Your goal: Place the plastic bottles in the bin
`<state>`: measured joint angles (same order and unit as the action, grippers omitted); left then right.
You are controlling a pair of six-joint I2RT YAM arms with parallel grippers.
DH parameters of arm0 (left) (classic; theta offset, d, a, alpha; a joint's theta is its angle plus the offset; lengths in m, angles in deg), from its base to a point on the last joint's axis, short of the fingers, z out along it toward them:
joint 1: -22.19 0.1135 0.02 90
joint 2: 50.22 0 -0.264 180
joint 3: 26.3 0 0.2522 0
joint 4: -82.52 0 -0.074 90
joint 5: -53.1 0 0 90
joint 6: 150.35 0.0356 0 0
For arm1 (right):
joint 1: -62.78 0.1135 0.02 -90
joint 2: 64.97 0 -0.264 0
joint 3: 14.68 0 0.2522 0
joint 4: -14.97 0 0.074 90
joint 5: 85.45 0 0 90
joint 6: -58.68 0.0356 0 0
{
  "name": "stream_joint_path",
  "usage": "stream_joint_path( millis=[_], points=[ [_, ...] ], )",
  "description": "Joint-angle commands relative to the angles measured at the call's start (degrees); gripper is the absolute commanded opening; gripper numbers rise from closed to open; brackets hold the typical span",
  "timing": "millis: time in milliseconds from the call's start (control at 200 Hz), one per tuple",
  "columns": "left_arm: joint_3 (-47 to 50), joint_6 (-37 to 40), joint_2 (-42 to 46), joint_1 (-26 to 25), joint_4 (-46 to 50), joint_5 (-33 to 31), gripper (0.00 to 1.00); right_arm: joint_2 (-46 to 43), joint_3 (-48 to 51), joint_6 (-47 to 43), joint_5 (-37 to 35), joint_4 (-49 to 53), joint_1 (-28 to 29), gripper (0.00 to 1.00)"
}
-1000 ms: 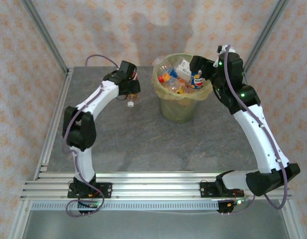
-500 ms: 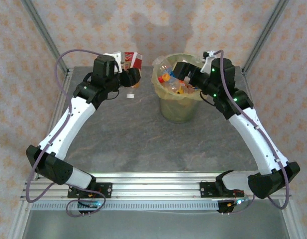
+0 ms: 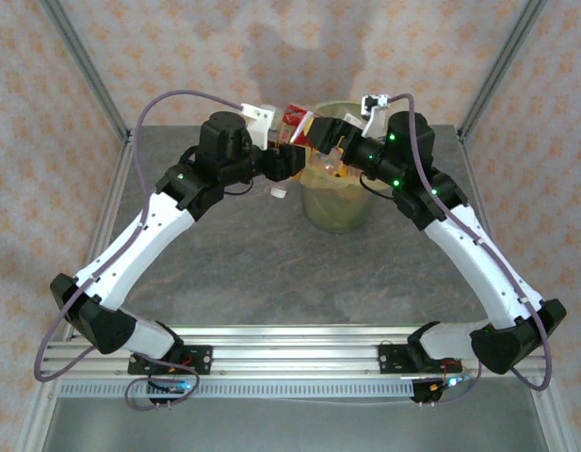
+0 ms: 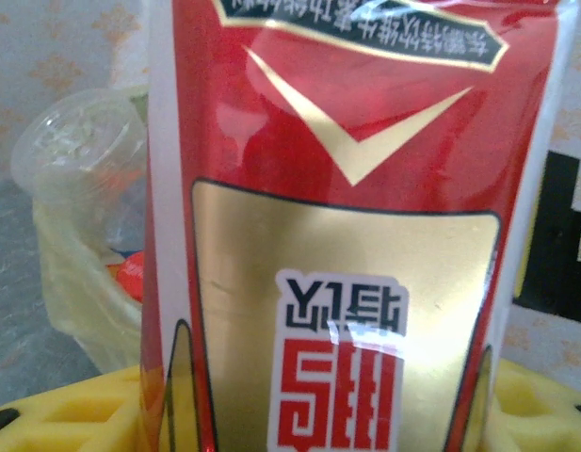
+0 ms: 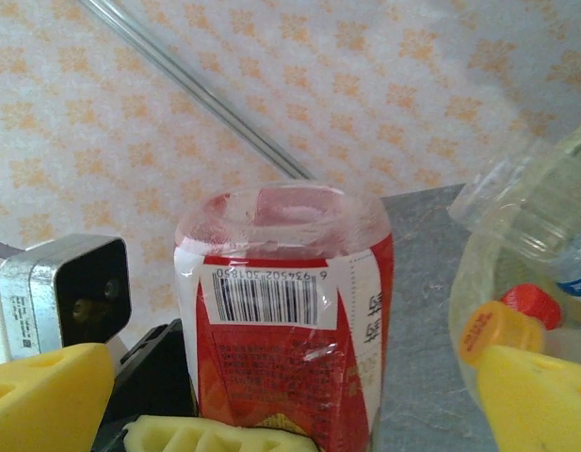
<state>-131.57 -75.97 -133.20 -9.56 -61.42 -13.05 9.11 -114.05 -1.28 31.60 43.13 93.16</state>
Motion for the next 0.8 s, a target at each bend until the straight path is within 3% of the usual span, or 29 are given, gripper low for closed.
stream_joint_path(
  millis=[0,175,525,706,796],
  points=[
    [-3.4,2.1,-0.1,-0.9,-3.6,1.9,0.47,0.4,-0.6,0.8,0.2,-2.4,0.7,0.99],
    [-3.9,3.8,-0.8,-2.2,-3.1,3.0,0.47,1.5,-1.9,0.5,0.4,-2.3,0.9,1.0],
    [-5.0,7.0,-1.6,-3.7,-1.7,3.7,0.47,3.3,-3.3,0.6,0.3,-2.2,1.4,0.92],
    [-5.4,7.1,-1.8,-3.9,-1.5,3.7,0.49,3.2,-3.9,-0.1,-0.8,-0.9,1.4,0.69],
    [-5.4,7.0,-1.6,-3.9,-1.7,3.7,0.59,3.1,-4.7,-1.1,-2.1,0.5,1.4,0.6]
  ],
)
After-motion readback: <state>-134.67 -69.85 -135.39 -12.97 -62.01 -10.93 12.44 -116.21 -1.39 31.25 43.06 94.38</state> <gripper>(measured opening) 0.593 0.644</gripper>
